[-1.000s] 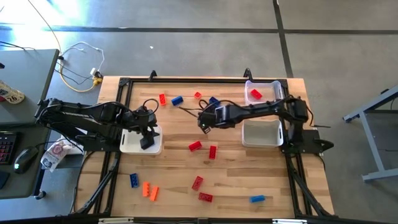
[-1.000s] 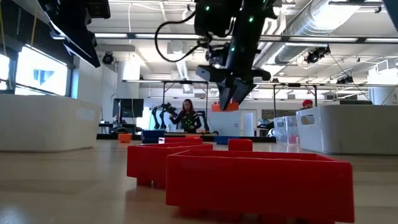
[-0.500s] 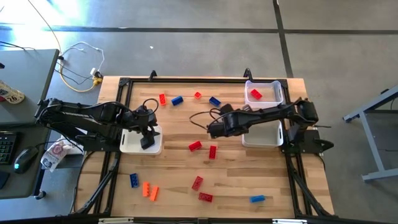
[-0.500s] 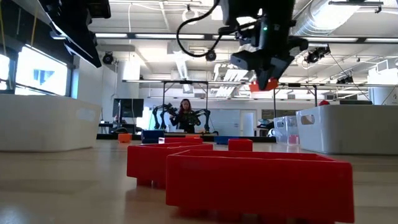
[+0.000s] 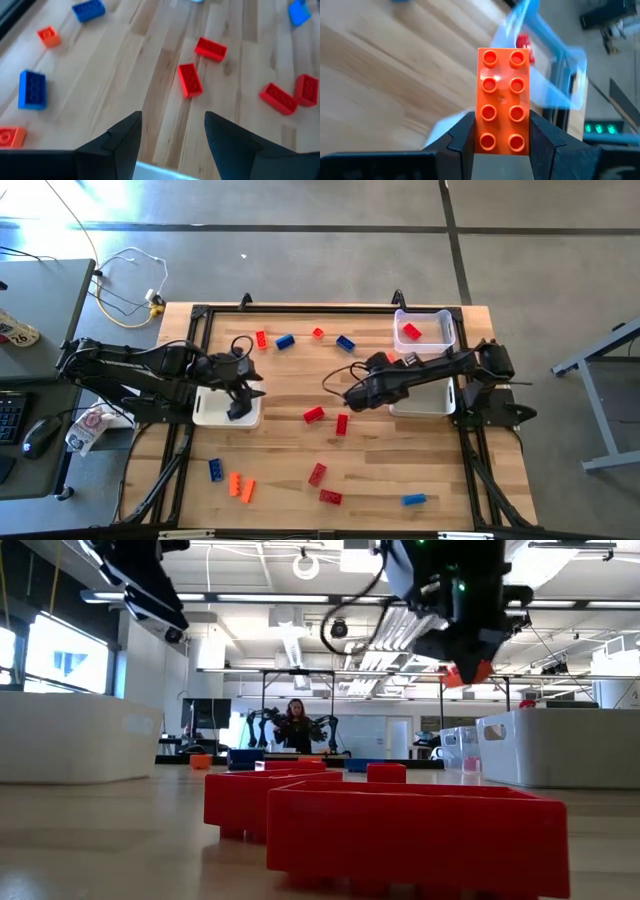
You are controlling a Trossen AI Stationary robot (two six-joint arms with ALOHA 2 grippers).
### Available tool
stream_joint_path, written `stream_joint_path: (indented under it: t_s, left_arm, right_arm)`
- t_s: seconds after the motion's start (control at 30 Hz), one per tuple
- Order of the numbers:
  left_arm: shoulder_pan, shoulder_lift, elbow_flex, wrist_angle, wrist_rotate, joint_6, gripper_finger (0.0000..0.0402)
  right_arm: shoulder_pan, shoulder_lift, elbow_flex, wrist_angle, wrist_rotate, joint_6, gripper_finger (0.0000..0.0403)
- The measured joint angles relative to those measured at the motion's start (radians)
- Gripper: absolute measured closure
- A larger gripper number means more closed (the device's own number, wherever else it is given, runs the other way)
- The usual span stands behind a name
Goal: Sort & place blocks by color
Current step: Put the orange game piece into the gray bin
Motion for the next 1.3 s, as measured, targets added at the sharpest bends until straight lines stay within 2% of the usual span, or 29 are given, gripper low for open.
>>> stream_joint_path:
  t_s: [0.23, 0.5, 0.83, 1.07, 1.3]
  left_arm:
    - [0.000, 0.000, 0.000, 0.036, 0.000, 0.026, 0.0202]
    - [0.000, 0.000, 0.000, 0.056, 0.000, 0.041, 0.0202]
    - [0.000, 0.000, 0.000, 0.056, 0.000, 0.041, 0.0202]
    - [0.000, 0.000, 0.000, 0.056, -0.001, 0.069, 0.0201]
    - [0.000, 0.000, 0.000, 0.057, -0.001, 0.120, 0.0201]
  right_arm:
    - [0.029, -0.046, -0.137, 0.000, -0.113, 0.111, 0.0290]
    - [0.091, -0.173, -0.253, 0.033, -0.190, 0.260, 0.0290]
    - [0.111, -0.390, -0.505, 0.357, -0.304, 0.336, 0.0290]
    - [0.080, -0.537, -0.635, 0.498, -0.323, 0.334, 0.0290]
    - [0.049, -0.632, -0.708, 0.547, -0.356, 0.332, 0.0248]
